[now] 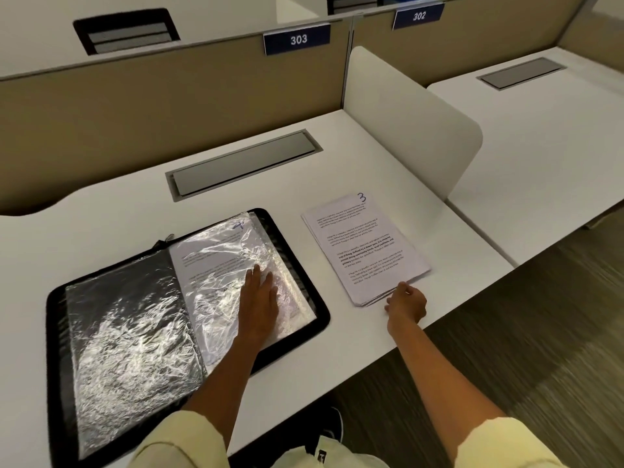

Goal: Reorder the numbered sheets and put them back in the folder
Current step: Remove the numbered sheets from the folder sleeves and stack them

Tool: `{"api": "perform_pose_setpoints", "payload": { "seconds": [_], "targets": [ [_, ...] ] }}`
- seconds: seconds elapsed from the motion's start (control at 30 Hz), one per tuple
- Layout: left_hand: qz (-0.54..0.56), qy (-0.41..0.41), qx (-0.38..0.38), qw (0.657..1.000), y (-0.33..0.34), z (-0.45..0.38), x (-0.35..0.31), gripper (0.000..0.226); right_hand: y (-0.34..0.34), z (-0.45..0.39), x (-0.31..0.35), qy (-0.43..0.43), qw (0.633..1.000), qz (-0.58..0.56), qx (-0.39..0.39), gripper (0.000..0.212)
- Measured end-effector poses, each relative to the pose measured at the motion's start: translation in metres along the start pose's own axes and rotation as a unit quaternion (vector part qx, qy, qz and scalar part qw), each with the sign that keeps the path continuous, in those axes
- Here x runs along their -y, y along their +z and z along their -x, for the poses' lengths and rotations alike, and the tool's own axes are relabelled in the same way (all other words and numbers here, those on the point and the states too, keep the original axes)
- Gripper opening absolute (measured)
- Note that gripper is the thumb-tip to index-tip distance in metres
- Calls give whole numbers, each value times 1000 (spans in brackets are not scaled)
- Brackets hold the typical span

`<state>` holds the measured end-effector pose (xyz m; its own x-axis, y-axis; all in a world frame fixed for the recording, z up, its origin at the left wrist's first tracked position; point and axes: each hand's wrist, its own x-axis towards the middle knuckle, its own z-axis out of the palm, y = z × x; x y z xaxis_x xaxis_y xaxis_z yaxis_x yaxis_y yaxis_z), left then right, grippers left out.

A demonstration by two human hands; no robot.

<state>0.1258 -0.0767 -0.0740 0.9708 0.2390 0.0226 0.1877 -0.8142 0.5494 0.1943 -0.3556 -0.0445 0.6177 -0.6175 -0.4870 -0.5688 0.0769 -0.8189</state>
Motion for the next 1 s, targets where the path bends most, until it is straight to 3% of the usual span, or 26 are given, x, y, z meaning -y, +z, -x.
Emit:
{"api": "perform_pose_setpoints", "payload": {
  "seconds": [0.07, 0.2, 0.33, 0.57, 0.67, 0.87, 1.0],
  "targets": [
    [13, 13, -27, 999, -2, 1, 8, 73, 3, 7, -5, 2, 1000, 17, -1, 28],
    [33, 7, -75, 997, -19, 7, 10, 45, 15, 33, -13, -18, 1000, 16, 17, 19],
    [119, -38, -97, 987, -42, 13, 11, 65, 28, 62, -24, -57, 997, 8, 55, 12],
    [205, -117, -170, 957, -88, 20, 31, 60, 55, 117, -45, -169, 974, 70, 131, 14],
    [265, -147, -166, 938, -108, 26, 46, 61, 66, 139, -53, -215, 960, 99, 147, 13],
    [301, -187, -209, 911, -142, 42, 72, 31, 81, 156, -69, -265, 930, 198, 161, 30],
    [338, -226, -234, 883, -158, 54, 98, 37, 86, 159, -78, -274, 921, 236, 145, 34]
  ]
}}
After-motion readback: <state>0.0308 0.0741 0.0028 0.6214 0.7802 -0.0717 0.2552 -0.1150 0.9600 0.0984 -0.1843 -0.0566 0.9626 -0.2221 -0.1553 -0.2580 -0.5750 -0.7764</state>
